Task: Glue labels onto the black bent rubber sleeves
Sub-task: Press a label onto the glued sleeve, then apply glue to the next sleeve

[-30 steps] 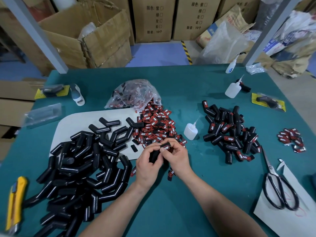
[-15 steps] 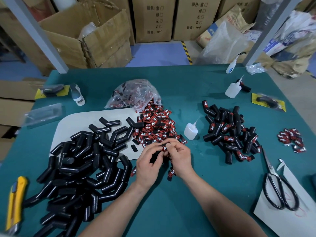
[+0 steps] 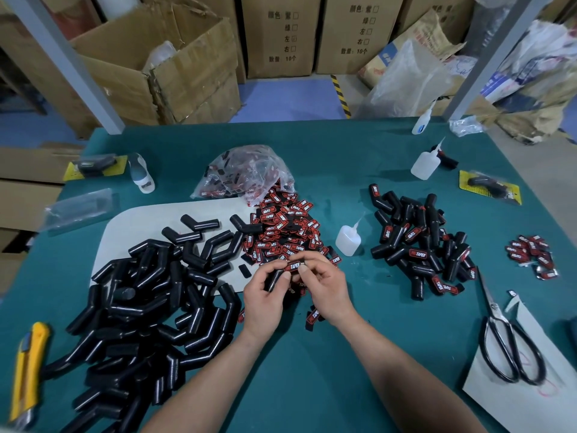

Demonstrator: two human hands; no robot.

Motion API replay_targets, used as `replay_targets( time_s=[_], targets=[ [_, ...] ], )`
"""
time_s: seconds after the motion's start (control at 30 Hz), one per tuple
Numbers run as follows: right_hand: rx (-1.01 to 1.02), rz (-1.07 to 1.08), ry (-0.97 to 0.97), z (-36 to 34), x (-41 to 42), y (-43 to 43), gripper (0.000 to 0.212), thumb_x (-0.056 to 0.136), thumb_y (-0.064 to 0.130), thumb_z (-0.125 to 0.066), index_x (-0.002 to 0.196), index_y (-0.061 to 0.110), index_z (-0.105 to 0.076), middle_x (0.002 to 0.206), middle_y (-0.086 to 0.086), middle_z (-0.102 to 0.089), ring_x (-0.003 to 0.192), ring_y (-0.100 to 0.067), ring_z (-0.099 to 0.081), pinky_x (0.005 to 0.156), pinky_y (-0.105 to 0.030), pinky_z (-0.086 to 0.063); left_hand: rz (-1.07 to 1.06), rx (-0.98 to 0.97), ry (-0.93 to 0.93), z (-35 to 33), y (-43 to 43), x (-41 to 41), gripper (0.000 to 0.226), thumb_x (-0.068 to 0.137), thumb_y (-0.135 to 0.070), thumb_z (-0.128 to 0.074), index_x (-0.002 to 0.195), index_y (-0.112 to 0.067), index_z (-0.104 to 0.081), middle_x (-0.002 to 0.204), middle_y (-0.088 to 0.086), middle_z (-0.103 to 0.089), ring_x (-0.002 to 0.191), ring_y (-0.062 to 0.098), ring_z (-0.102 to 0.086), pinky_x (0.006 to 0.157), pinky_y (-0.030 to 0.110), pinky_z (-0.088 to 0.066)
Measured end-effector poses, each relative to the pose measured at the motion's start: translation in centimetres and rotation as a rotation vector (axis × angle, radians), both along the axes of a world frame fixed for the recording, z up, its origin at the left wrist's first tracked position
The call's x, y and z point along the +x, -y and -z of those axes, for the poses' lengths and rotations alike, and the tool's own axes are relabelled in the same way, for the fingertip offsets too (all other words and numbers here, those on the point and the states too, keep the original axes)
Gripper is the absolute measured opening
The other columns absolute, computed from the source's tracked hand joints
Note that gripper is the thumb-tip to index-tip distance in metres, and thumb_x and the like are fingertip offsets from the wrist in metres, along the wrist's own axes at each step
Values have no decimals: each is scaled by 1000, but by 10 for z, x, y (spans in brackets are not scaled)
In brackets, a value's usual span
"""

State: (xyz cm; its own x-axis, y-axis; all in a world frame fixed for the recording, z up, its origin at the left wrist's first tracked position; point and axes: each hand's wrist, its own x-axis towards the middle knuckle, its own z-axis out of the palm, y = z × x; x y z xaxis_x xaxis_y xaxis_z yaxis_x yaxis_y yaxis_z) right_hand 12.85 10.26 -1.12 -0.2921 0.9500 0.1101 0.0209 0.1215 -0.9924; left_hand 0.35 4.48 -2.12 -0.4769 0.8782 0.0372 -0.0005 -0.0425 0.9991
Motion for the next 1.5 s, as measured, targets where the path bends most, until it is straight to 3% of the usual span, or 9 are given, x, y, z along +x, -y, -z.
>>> replay_targets(
  time_s=[0.3,0.47,0.63,0.83,0.97,1.03,1.2,1.33,1.5],
  targets=[
    [112,13,78,4,1,0,20,89,19,-71,73,12,-62,109,6,-69,103,-21,-66,85,-31,-54,41,36,42,0,4,3,19,93,-10,-62,108,-20,-69,110,-6,-73,109,15,-67,98,26,-52],
    [-198,83,-164,4,-7,8,35,78,0,-79,93,15,-51,107,-4,-72,77,-14,-63,70,-25,-53,-37,45,-51,0,3,0,32,89,-10,-61,98,-39,-67,105,-13,-71,104,8,-66,93,17,-49],
    [223,-259,229,-13,27,-7,22,79,5,-82,99,9,-73,103,-1,-69,97,-16,-66,88,-29,-51,20,120,-47,7,7,-6,22,94,-23,-48,101,-18,-69,97,-2,-75,90,17,-72,83,27,-56],
    [153,-668,588,-27,48,-16,21,76,36,-85,84,18,-78,92,9,-70,88,-11,-64,83,-34,-52,-75,8,53,3,1,-6,31,101,-31,-44,89,-16,-69,73,7,-69,73,19,-66,72,26,-53],
    [314,-251,404,-25,16,-23,14,86,23,-79,83,9,-76,88,0,-69,83,-15,-65,77,-38,-54,-120,-20,51,2,0,-6,18,106,-18,-51,100,-20,-67,80,-10,-69,74,2,-64,71,14,-50],
    [453,-107,514,-25,-12,-35,11,90,19,-73,95,9,-76,97,-2,-71,91,-21,-64,82,-42,-53,-138,-33,33,2,-1,-6,17,106,-13,-54,104,-25,-66,87,-18,-71,76,-5,-63,71,9,-48],
    [691,-209,894,-22,-85,-73,29,97,21,-58,123,13,-69,126,-1,-65,112,-28,-50,96,-42,-42,-152,-27,8,7,-4,-7,21,100,-9,-60,107,-29,-63,102,-23,-70,94,-5,-64,83,9,-46],
    [701,-227,1087,-17,-97,-77,29,91,21,-58,118,17,-68,116,-1,-64,112,-27,-47,91,-38,-34,-172,-9,2,7,-5,-6,16,95,-17,-58,105,-29,-63,104,-19,-71,100,0,-64,89,16,-48],
    [630,-91,674,-7,-46,-48,24,87,23,-70,110,16,-72,105,1,-67,104,-21,-56,90,-37,-37,-237,72,-307,5,-4,-9,40,85,1,-59,121,-17,-62,138,-7,-51,134,16,-48,115,31,-38]
  ],
)
